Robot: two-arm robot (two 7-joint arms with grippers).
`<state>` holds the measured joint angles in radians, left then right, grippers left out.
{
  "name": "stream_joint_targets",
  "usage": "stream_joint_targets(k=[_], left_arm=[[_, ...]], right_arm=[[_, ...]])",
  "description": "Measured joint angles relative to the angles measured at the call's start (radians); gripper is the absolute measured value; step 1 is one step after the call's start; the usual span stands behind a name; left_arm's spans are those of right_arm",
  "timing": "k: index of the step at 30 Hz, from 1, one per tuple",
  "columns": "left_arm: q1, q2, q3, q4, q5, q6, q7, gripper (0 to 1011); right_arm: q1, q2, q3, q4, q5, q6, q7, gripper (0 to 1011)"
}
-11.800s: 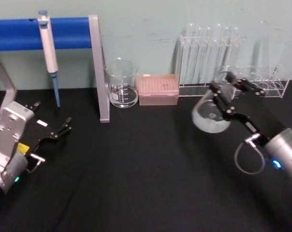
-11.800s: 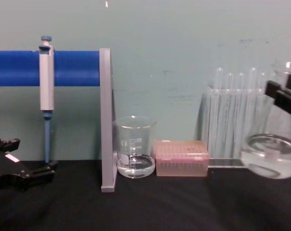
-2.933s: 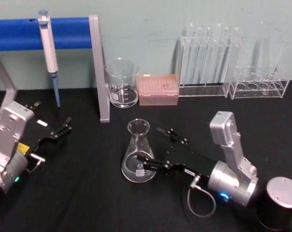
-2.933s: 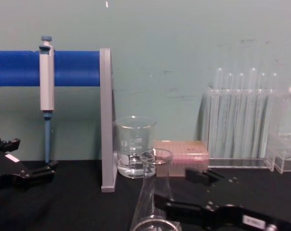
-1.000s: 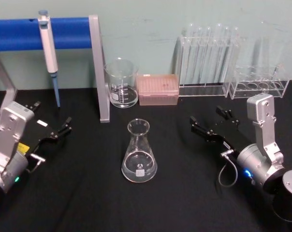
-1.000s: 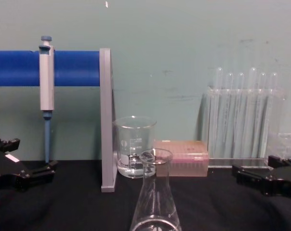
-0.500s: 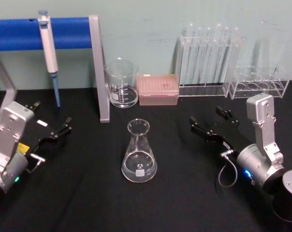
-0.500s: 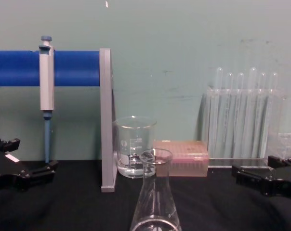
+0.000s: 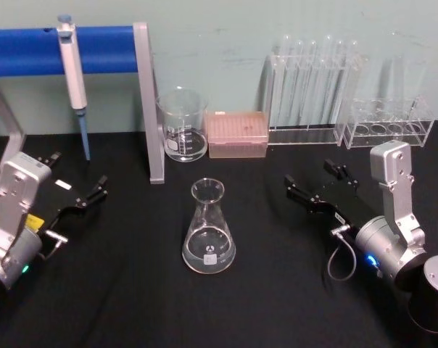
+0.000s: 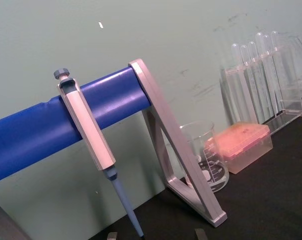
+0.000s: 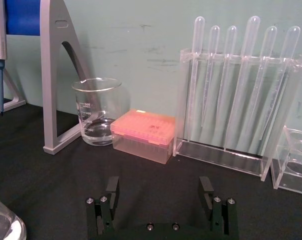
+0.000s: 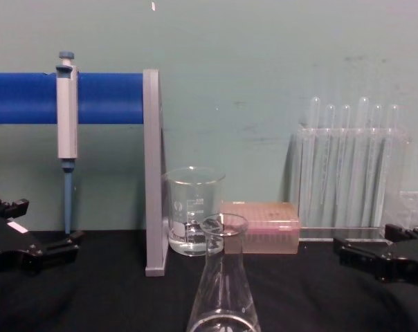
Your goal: Grasp the erlenmeyer flask with one hand, shake it three times, then place it back.
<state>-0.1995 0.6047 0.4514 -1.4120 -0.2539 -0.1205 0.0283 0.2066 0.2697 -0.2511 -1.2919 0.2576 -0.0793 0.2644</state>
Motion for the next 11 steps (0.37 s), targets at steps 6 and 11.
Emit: stream_joint_targets(k=[6, 11], left_arm=[[0.0, 0.0, 0.0, 0.0, 0.0, 0.0, 0.0, 1001], [0.0, 0.0, 0.0, 0.0, 0.0, 0.0, 0.0, 1001]], right_arm=[[0.0, 0.0, 0.0, 0.0, 0.0, 0.0, 0.0, 1003], [0.0, 0.0, 0.0, 0.0, 0.0, -0.001, 0.0, 1003]])
